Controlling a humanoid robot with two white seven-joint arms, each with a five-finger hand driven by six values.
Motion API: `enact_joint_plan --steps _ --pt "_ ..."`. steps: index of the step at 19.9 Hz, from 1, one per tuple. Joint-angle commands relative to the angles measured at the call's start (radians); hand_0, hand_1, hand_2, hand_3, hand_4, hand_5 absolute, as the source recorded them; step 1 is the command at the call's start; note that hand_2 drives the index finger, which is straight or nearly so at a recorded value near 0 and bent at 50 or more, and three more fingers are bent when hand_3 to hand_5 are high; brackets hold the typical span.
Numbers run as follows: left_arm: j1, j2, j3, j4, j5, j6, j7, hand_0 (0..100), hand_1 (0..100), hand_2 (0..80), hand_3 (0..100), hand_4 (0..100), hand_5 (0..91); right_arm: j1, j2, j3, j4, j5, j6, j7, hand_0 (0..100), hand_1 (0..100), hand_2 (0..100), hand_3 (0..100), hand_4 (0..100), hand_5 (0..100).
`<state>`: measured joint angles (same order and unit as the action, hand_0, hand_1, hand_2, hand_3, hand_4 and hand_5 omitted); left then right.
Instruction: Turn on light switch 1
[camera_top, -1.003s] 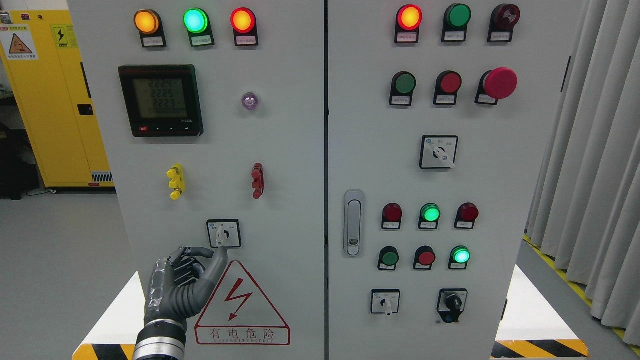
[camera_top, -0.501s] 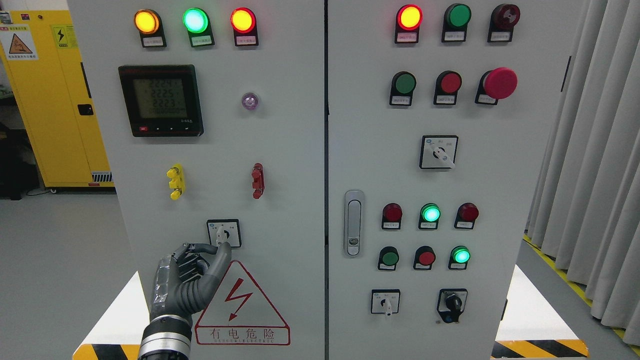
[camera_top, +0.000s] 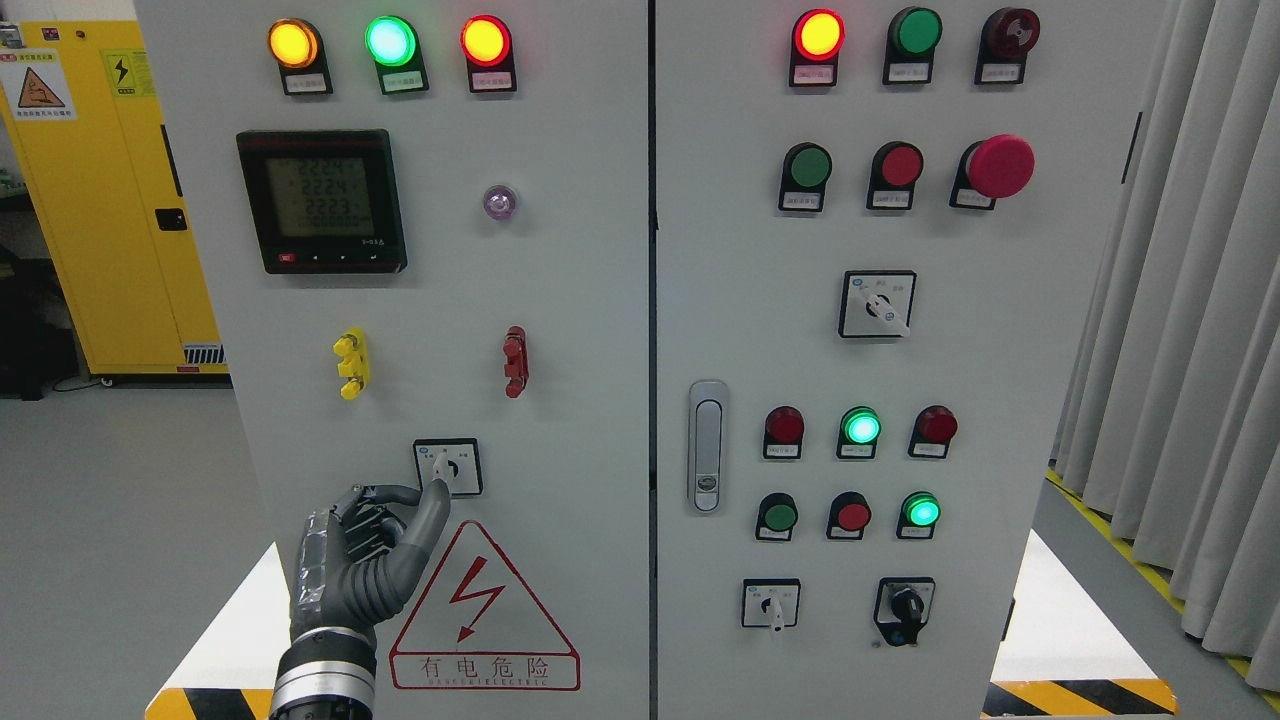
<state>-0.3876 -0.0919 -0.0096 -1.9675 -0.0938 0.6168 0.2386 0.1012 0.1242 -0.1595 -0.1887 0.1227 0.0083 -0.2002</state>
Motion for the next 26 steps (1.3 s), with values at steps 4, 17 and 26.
enact_joint_plan --steps 4,17,26 --pt "-0.01 -0.006 -0.026 0.013 0.0 0.0 0.001 27 68 56.6 96 91 88.0 0.0 0.0 0.0 0.0 0.0 -0.001 0.001 0 50 4 0 0 0" --pt "-0.014 -0.006 -0.038 0.016 -0.001 0.0 0.015 27 68 56.7 96 91 88.0 0.0 0.0 0.0 0.0 0.0 -0.001 0.001 0 50 4 0 0 0" --pt "-0.017 -0.006 -0.043 0.018 -0.009 0.003 0.016 27 68 57.2 96 91 88.1 0.0 0.0 0.0 0.0 0.0 -0.001 0.001 0 50 4 0 0 0"
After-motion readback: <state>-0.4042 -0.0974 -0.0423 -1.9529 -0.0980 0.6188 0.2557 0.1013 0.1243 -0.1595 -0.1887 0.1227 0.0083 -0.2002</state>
